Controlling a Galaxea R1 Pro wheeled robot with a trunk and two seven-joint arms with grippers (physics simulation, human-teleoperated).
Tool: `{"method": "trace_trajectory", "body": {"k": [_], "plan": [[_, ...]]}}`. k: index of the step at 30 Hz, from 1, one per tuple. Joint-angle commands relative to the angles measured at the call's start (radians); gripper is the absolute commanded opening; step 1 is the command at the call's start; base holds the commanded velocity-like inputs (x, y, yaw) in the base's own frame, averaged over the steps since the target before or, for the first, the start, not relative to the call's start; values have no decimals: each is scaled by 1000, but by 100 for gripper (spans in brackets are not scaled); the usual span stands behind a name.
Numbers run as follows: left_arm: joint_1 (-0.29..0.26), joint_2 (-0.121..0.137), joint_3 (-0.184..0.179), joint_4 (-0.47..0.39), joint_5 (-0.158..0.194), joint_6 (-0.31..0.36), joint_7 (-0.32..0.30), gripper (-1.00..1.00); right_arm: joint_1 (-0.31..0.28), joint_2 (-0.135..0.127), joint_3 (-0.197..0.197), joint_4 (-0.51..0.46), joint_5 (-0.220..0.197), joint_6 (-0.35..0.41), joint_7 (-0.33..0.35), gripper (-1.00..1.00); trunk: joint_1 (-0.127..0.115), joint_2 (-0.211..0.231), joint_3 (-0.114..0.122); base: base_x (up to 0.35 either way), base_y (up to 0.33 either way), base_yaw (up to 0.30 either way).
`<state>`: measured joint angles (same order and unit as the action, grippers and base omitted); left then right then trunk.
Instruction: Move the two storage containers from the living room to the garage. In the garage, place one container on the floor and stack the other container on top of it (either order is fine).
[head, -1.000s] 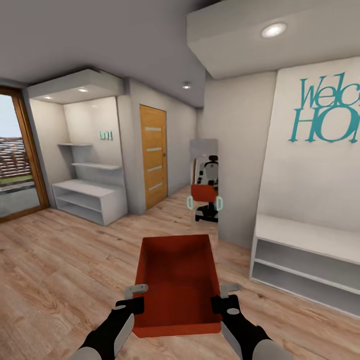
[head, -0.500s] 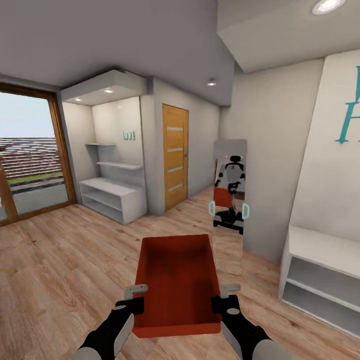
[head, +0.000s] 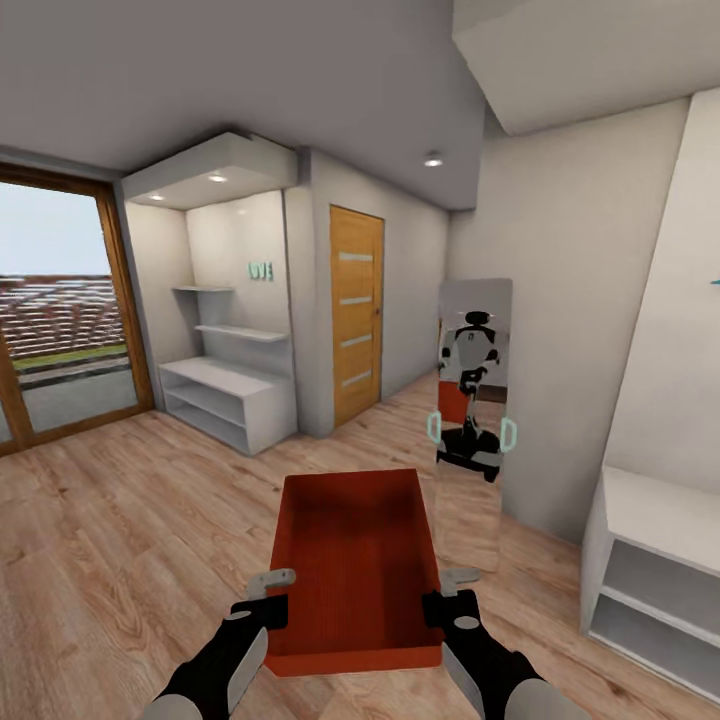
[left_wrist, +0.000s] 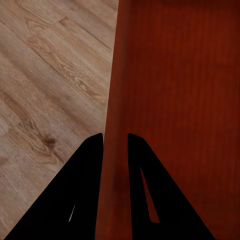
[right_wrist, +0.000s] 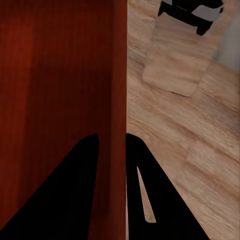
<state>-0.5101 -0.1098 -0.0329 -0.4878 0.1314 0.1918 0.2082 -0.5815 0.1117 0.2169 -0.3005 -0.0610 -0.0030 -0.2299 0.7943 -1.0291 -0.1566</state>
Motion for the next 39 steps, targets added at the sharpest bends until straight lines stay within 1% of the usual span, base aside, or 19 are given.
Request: {"method": "trace_trajectory", "body": {"k": [1,15,31,39], "plan": [[1,-1,14,-2,22,5,-1,-100,-1,0,-28,-3,-27,-81,0,-100,1,-1,-1,322,0,0],[0,-1,14,-2,22,5,-3,-100,-1,-3,-29,-3,-28,-82,0,-100,1,-1,-1,322,0,0],[0,-1,14,-2,23,5,-5,-100,-1,-1,-28,-6,-26,-83,0,-100,1,-1,-1,322,0,0],[0,-1,14,-2,22,5,-6,-100,-1,2,-27,-6,-26,-96,0,-100,1,-1,-1,322,0,0]]}}
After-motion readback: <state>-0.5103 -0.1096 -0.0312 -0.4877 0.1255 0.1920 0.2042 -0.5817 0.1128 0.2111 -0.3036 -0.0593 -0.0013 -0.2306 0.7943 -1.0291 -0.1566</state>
